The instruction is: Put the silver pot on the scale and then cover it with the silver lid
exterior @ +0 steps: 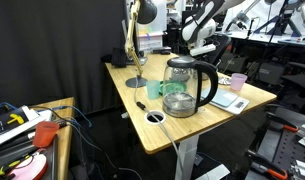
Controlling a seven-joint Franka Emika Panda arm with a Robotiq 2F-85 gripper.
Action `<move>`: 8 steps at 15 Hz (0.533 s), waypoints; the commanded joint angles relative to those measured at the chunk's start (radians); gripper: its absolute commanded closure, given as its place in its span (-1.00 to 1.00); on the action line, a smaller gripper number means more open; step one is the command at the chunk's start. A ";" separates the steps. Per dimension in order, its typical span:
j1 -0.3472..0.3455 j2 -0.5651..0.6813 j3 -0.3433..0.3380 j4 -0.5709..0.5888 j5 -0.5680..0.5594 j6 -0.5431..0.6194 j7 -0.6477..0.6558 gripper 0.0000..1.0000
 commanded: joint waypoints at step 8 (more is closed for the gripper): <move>-0.041 0.100 0.014 0.139 0.030 -0.094 -0.030 -0.44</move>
